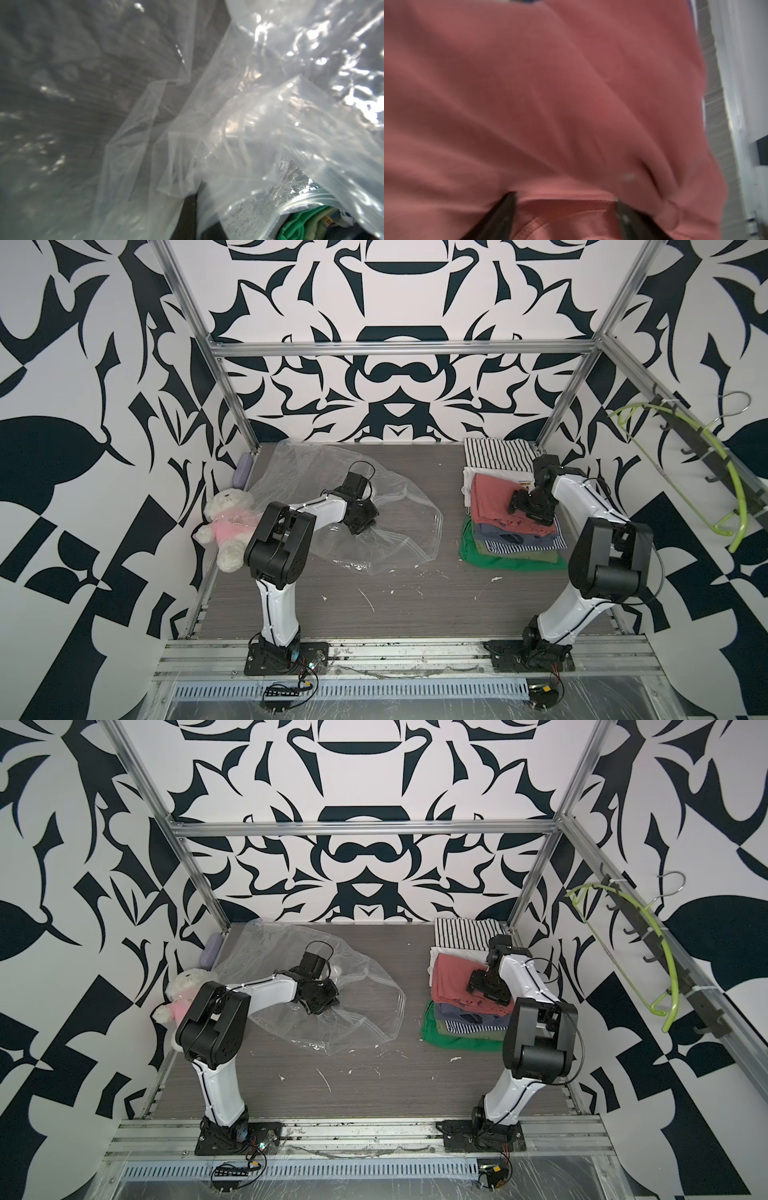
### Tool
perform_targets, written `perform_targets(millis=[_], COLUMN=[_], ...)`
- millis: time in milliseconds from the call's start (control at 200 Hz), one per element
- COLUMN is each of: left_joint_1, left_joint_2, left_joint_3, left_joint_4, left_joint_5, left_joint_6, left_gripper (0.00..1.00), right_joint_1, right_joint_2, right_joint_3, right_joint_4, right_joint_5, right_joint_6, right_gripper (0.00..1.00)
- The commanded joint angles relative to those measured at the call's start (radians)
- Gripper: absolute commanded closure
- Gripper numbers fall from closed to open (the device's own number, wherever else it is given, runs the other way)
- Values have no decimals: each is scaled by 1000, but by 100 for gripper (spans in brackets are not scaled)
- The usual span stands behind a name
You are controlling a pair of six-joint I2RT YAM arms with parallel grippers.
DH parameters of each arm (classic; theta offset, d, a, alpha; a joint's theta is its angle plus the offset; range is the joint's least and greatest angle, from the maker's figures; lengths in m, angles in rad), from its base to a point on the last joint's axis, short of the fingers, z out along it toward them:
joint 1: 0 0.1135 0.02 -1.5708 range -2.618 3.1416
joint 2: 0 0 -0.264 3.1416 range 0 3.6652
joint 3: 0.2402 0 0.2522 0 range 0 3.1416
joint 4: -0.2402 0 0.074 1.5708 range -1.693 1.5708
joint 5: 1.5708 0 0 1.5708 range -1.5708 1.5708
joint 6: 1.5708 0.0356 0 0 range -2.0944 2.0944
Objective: Take the tank top out of the vacuum bag
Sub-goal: Place the tank top at the center of the board, then place the vacuum bag at the center of the board.
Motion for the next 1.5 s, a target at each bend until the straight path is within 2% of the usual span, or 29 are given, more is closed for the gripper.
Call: perform_targets(millis=[0,90,190,410,505,585,655,675,710,750,840,865,1025,1215,1300,1370,1495], left_joint_1=[-15,-17,-13,2,11,13,13,13,13,11,10,10,-3,-4,-4,-4,9], left_joint_2=[-13,15,108,376,482,549,560,551,525,483,371,339,104,-166,-290,-392,-566], left_joint_3=[58,117,222,638,825,946,995,991,965,916,804,776,564,272,143,41,-125], left_joint_4=[-92,-81,-82,-184,-227,-263,-275,-266,-239,-195,-125,-125,-50,70,103,109,117], left_joint_5=[-69,-59,-71,-71,-61,-59,-44,-39,-30,-21,-4,-8,-36,-49,-94,-175,-285], left_joint_6=[34,34,45,116,146,174,195,199,204,210,240,256,347,366,402,432,492], left_gripper=[98,98,100,100,100,100,100,99,87,66,10,0,0,0,0,0,0], right_joint_1=[-7,-7,-7,-7,-7,-7,-7,-6,-7,-7,-6,-7,-5,19,41,72,153], right_joint_2=[-92,-162,-227,-396,-459,-493,-515,-524,-542,-563,-612,-621,-658,-716,-710,-692,-667], right_joint_3=[15,22,20,-76,-137,-177,-211,-218,-240,-267,-329,-343,-413,-504,-527,-526,-544], right_joint_4=[-8,14,48,196,248,289,326,339,367,403,485,504,609,731,758,751,779], right_joint_5=[-43,-84,-114,-151,-96,-96,-106,-109,-118,-128,-156,-167,-263,-266,-273,-278,-213], right_joint_6=[-3,-1,4,22,39,35,29,27,17,5,-25,-32,-73,-89,-121,-158,-208], right_gripper=[8,7,7,5,0,0,0,0,0,1,0,1,0,0,0,0,0])
